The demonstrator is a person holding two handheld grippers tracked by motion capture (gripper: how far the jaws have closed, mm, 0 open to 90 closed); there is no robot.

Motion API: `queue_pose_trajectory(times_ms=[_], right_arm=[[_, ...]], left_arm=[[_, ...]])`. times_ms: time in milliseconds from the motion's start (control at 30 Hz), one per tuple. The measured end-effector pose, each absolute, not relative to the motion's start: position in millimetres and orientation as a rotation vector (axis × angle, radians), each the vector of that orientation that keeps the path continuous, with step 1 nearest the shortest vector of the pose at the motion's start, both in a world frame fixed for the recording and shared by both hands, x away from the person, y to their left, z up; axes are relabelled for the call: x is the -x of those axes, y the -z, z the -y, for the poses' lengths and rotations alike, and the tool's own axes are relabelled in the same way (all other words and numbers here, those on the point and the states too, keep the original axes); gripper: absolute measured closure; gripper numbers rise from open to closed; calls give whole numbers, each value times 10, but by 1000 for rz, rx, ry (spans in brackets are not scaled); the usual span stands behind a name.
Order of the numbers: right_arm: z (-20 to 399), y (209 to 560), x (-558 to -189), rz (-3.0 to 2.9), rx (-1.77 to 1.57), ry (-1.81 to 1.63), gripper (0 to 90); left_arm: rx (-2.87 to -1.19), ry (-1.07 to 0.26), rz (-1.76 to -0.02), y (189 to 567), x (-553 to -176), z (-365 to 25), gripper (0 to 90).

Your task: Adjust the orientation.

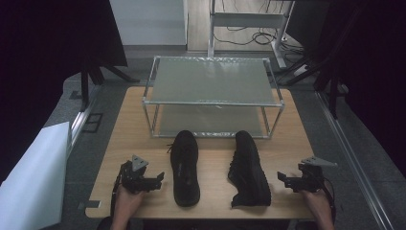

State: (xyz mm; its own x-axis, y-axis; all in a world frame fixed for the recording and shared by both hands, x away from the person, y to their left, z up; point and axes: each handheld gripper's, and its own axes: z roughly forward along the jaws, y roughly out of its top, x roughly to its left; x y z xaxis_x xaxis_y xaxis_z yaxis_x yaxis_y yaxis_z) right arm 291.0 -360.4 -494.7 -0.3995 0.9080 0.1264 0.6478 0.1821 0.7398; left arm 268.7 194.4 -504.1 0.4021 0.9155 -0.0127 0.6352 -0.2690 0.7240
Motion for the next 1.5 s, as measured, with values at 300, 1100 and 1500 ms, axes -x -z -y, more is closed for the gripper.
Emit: queue_pose_trajectory(times_ms=[300,1100,1500], right_arm=[[3505,4785,-2949,-2150,-1439,-1074,0],[2911,4294,-3102,-2264,-1262,-1114,0],[2854,4439,-3167,-2242,-1296,-1060,0]], left_arm=[[-2009,-524,-1328,5063,-2695,-1951,0],[-2042,-495,-1335,5105,-2714,-1931,0],[-2050,-492,-1340,5116,-2719,-1929,0]])
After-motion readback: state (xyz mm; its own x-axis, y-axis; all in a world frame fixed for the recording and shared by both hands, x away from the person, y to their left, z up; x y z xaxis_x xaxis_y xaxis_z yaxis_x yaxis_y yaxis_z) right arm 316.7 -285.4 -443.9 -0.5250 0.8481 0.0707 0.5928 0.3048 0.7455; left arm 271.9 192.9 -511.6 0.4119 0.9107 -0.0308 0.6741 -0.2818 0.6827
